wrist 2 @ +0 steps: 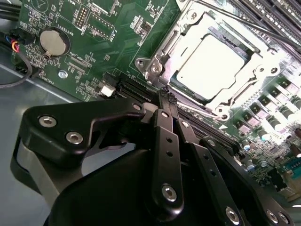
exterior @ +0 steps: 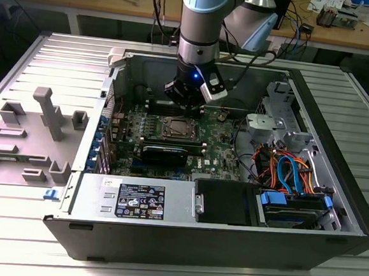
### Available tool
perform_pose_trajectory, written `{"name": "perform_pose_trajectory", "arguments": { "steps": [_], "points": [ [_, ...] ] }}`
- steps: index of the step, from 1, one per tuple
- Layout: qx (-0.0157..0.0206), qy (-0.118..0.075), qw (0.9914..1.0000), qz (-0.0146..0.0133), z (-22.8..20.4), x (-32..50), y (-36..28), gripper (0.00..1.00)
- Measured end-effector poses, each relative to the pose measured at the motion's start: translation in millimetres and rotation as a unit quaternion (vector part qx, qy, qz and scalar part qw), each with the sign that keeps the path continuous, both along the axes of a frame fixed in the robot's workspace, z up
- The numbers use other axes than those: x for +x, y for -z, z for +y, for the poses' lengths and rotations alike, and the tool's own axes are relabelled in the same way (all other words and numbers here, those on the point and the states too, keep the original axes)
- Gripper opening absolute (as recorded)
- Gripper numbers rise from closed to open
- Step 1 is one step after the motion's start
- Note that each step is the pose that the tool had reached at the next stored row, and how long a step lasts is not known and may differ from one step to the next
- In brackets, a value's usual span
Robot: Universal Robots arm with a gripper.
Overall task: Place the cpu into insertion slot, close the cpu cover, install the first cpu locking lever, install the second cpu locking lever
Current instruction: 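Install the first cpu locking lever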
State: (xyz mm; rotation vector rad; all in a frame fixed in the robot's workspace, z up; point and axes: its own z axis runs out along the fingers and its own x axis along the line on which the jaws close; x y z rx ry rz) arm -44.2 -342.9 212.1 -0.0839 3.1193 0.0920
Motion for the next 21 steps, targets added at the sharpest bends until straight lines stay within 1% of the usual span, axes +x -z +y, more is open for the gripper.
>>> {"name": "perform_pose_trajectory", "arguments": {
  "steps": [7, 13, 18, 21],
  "points": [
    [-0.0001, 0.0, 1.0, 0.0, 0.0, 1.3, 5.2, 0.11],
    [0.0001, 0.0, 1.0, -0.0001, 0.0, 1.3, 5.4, 0.11],
    [0.0001, 0.0, 1.0, -0.0013, 0.0, 1.0, 4.3, 0.11],
    [-0.0001, 0.0, 1.0, -0.0013, 0.0, 0.0, 4.2, 0.11]
  ]
}}
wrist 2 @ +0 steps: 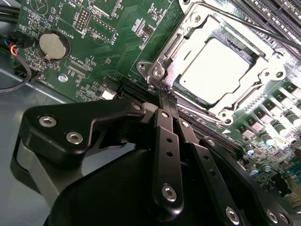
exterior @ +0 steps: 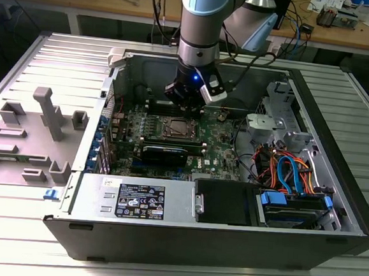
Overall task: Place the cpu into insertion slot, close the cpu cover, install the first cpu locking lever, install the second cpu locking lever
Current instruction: 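Install the first cpu locking lever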
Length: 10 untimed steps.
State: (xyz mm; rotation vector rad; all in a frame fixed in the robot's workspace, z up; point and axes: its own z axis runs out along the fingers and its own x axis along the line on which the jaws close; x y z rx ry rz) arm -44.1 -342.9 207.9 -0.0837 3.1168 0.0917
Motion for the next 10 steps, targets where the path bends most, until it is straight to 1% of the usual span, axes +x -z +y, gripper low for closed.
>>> {"name": "perform_pose_trajectory", "arguments": {
  "steps": [7, 10],
  "points": [
    [0.0, 0.0, 1.0, 0.0, -0.1, -0.2, 1.3, 0.11],
    [0.0001, 0.0, 1.0, 0.0, -1.6, -0.2, 1.5, 0.11]
  ]
}}
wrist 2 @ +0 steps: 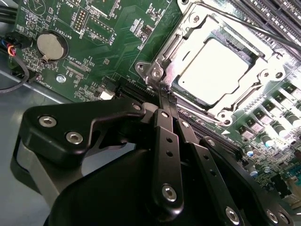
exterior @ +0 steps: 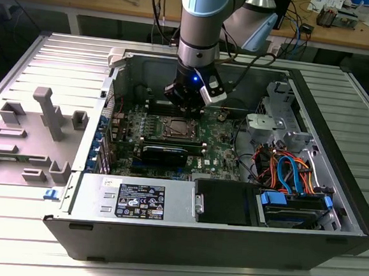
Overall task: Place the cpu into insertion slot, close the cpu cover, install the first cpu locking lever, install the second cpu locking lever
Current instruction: 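Install the first cpu locking lever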
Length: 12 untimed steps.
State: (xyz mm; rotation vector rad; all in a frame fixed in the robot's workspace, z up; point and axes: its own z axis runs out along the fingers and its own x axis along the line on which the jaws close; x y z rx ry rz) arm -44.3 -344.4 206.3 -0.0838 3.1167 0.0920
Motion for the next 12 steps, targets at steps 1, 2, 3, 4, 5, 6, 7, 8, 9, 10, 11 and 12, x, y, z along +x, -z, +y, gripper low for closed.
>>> {"name": "perform_pose_trajectory", "arguments": {
  "steps": [1, 2, 3, 4, 5, 6, 7, 8, 9, 10, 11, 12],
  "points": [
    [0.0, 0.0, 1.0, 0.0, -0.5, -0.1, 0.0, 0.11],
    [0.0, 0.0, 1.0, 0.0, -0.5, -0.1, 0.1, 0.11],
    [-0.0001, 0.0, 1.0, 0.0001, -0.6, -0.1, 0.2, 0.11],
    [-0.0002, 0.0, 1.0, 0.0001, -0.7, 0.0, 0.3, 0.11],
    [-0.0003, 0.0, 1.0, 0.0001, -0.7, 0.0, 0.5, 0.11],
    [-0.0005, 0.0, 1.0, 0.0001, -0.7, 0.0, 0.8, 0.11],
    [-0.0008, 0.0, 1.0, 0.0001, -0.7, 0.0, 1.1, 0.11],
    [-0.0013, 0.0, 1.0, 0.0001, -0.7, 0.0, 1.7, 0.11],
    [-0.0016, 0.0, 1.0, 0.0001, -0.7, 0.0, 2.1, 0.11],
    [-0.0018, 0.0, 1.0, 0.0001, -0.7, 0.0, 2.5, 0.11],
    [-0.0016, 0.0, 1.0, -0.0001, -0.6, 0.1, 3.4, 0.11],
    [-0.0015, 0.0, 1.0, -0.0002, -0.5, 0.1, 4.4, 0.11]
  ]
}}
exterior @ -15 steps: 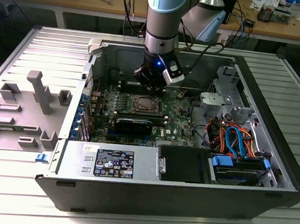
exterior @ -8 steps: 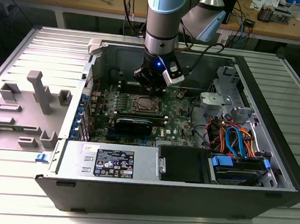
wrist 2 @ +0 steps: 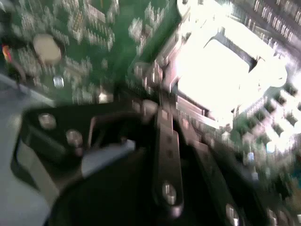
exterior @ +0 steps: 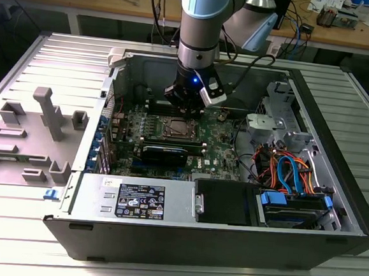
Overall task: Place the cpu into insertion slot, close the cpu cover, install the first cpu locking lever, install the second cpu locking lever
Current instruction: 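Install the first cpu locking lever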
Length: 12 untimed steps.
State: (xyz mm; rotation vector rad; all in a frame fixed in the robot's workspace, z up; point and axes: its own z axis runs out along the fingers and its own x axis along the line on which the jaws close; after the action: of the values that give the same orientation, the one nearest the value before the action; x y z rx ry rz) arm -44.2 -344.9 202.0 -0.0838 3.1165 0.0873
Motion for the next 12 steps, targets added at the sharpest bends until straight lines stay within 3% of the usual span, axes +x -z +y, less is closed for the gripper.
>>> {"name": "perform_pose_trajectory", "arguments": {
  "steps": [12],
  "points": [
    [0.0028, 0.0, 1.0, 0.0001, -0.1, -0.1, -3.2, 0.11]
  ]
}}
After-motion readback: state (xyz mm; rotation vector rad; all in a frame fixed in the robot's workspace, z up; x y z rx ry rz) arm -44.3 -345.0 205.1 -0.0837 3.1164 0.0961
